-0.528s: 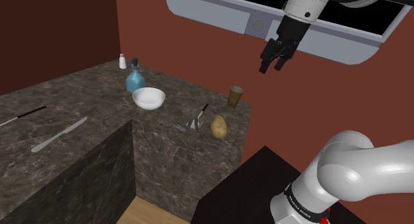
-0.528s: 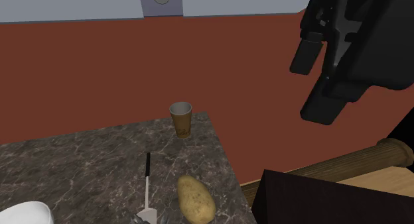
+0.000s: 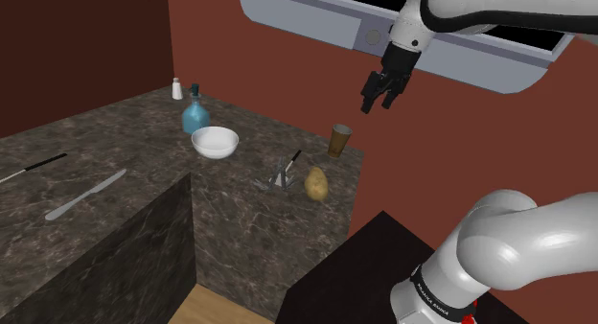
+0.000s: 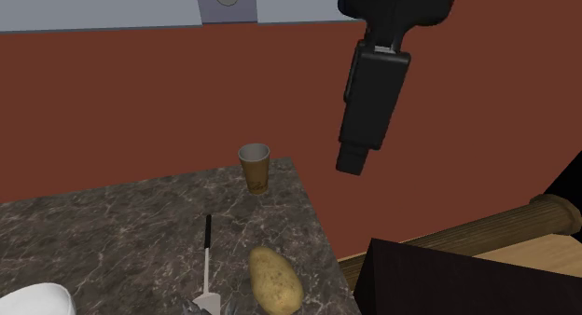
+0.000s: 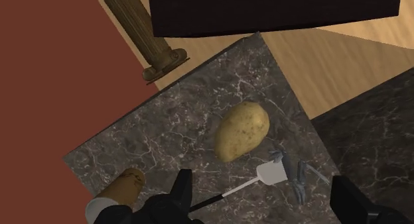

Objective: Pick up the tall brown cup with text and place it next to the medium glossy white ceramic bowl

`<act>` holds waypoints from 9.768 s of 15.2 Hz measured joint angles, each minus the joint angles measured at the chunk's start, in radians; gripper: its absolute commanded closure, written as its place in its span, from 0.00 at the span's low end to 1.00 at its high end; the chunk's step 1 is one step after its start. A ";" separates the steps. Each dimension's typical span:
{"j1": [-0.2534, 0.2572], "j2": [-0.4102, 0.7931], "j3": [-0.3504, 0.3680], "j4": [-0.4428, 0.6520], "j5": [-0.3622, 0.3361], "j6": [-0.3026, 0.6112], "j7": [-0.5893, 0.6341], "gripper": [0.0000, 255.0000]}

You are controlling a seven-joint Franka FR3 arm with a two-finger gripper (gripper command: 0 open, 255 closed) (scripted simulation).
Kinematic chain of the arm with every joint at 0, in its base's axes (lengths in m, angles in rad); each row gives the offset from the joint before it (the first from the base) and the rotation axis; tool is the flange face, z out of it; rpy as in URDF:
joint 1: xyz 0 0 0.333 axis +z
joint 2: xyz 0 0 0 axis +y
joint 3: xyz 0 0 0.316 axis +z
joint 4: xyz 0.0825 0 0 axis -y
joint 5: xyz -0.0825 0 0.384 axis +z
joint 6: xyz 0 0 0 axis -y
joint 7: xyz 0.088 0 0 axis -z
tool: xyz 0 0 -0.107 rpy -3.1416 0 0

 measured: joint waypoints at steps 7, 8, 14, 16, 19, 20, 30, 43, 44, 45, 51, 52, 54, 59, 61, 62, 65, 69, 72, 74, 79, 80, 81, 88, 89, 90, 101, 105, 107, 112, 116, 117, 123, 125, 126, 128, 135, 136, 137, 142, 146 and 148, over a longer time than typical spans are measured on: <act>-0.018 0.218 -0.074 0.035 -0.034 0.174 -0.070 0.00; -0.024 0.244 -0.088 0.039 -0.039 0.195 -0.086 0.00; -0.040 0.449 -0.153 0.120 -0.037 0.313 -0.164 0.00; -0.041 0.525 -0.167 0.165 -0.025 0.342 -0.185 0.00; -0.053 0.638 -0.191 0.223 -0.004 0.391 -0.229 0.00; -0.056 0.676 -0.196 0.243 0.005 0.407 -0.240 0.00; -0.141 1.073 -0.212 0.559 0.113 0.466 -0.377 0.00; -0.192 1.260 -0.195 0.678 0.156 0.528 -0.418 0.00; -0.192 1.260 -0.195 0.677 0.156 0.529 -0.418 0.00; -0.192 1.260 -0.195 0.677 0.156 0.530 -0.418 0.00; -0.192 1.260 -0.194 0.677 0.156 0.530 -0.418 1.00; -0.192 1.260 -0.194 0.677 0.156 0.530 -0.418 1.00; -0.192 1.260 -0.194 0.677 0.156 0.530 -0.418 1.00; -0.191 1.257 -0.195 0.678 0.155 0.525 -0.417 1.00; -0.189 1.247 -0.197 0.684 0.153 0.510 -0.416 1.00; -0.188 1.236 -0.199 0.679 0.150 0.504 -0.417 1.00; -0.185 1.214 -0.203 0.688 0.144 0.473 -0.415 1.00; -0.182 1.187 -0.208 0.706 0.138 0.430 -0.415 1.00; -0.180 1.170 -0.211 0.721 0.133 0.398 -0.414 1.00; -0.180 1.162 -0.212 0.737 0.130 0.374 -0.414 1.00; -0.178 1.134 -0.217 0.765 0.123 0.319 -0.415 1.00; -0.176 1.130 -0.217 0.773 0.121 0.307 -0.413 1.00; -0.175 1.127 -0.218 0.782 0.121 0.295 -0.412 1.00; -0.176 1.103 -0.222 0.840 0.114 0.214 -0.416 1.00; -0.176 1.100 -0.223 0.851 0.114 0.201 -0.416 1.00; -0.175 1.095 -0.223 0.857 0.112 0.189 -0.416 1.00; -0.174 1.083 -0.225 0.975 0.108 0.060 -0.413 1.00; -0.112 1.056 -0.205 0.919 0.090 0.083 -0.335 1.00; -0.083 1.046 -0.194 0.906 0.082 0.083 -0.294 1.00; -0.011 1.037 -0.165 0.872 0.067 0.100 -0.192 1.00; 0.052 1.043 -0.137 0.868 0.057 0.102 -0.100 1.00; 0.063 1.053 -0.131 0.870 0.057 0.108 -0.083 1.00; 0.141 1.100 -0.095 0.925 0.051 0.088 0.034 1.00; 0.168 1.111 -0.083 0.935 0.048 0.086 0.072 1.00; 0.182 1.128 -0.077 0.954 0.048 0.083 0.095 1.00; 0.207 1.151 -0.066 0.983 0.048 0.073 0.131 1.00; 0.287 1.306 -0.031 1.199 0.052 -0.001 0.247 1.00; 0.298 1.332 -0.026 1.236 0.053 -0.014 0.264 1.00; 0.311 1.347 -0.023 1.253 0.052 -0.017 0.281 1.00; 0.331 1.426 -0.014 1.337 0.055 -0.026 0.312 1.00; 0.333 1.432 -0.014 1.295 0.055 0.022 0.317 1.00; 0.332 1.439 -0.013 1.280 0.055 0.044 0.318 1.00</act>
